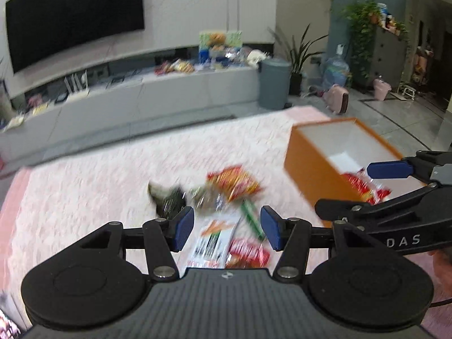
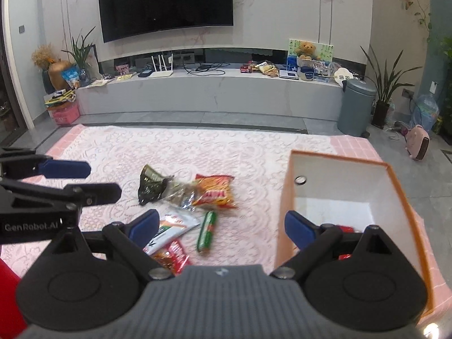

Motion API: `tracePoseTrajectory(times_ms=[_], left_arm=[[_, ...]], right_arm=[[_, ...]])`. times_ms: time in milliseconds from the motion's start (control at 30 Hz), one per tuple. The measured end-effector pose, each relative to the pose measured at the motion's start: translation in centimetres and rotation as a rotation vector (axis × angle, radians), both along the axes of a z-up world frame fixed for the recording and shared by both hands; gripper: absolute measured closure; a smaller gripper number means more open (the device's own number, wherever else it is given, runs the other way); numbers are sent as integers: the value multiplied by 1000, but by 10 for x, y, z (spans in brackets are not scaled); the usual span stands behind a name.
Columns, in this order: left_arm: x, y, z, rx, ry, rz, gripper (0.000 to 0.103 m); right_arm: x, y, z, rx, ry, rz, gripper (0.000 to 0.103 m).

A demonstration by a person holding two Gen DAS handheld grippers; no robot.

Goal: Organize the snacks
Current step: 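Withdraw both tools from the box back toward the snack pile, then grasp the white noodle-stick packet with the left tool while the right tool reaches the red-labelled duck-neck pack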

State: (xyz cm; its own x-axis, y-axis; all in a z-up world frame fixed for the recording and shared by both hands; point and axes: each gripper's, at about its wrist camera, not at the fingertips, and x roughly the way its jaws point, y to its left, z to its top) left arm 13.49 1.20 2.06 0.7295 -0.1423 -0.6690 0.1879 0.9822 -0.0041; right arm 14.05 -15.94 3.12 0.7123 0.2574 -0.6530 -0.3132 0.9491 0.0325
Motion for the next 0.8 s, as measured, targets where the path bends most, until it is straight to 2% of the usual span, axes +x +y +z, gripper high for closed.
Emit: tracePoseTrajectory(times_ms=[167,200,267,367,467,633,667,800], left_arm=[[-8,29,-29,-43,77,45,39],[-11,35,-36,-50,93,45,39],[-12,42,-47,-58,130,45,39],[-14,51,-62,-70,180,41,39],[-13,54,-77,-62,234,16,34],[-11,45,-91,-24,244,-47,32],[-10,44,-93,-22,243,-48,32],[8,48,-101,-47,271,-19,32]], right_arm=[[-10,18,-30,15,27,12,11],[-11,20,-36,20,35,11,12],[-11,24,-50,21,56,13,22],[-10,31,-67,15,84,26,24],[-9,35,-82,20,112,46,26],[4,40,-105,-18,176,21,31],[7,39,-109,-13,190,16,34],[21,37,-122,8,250,6,34]])
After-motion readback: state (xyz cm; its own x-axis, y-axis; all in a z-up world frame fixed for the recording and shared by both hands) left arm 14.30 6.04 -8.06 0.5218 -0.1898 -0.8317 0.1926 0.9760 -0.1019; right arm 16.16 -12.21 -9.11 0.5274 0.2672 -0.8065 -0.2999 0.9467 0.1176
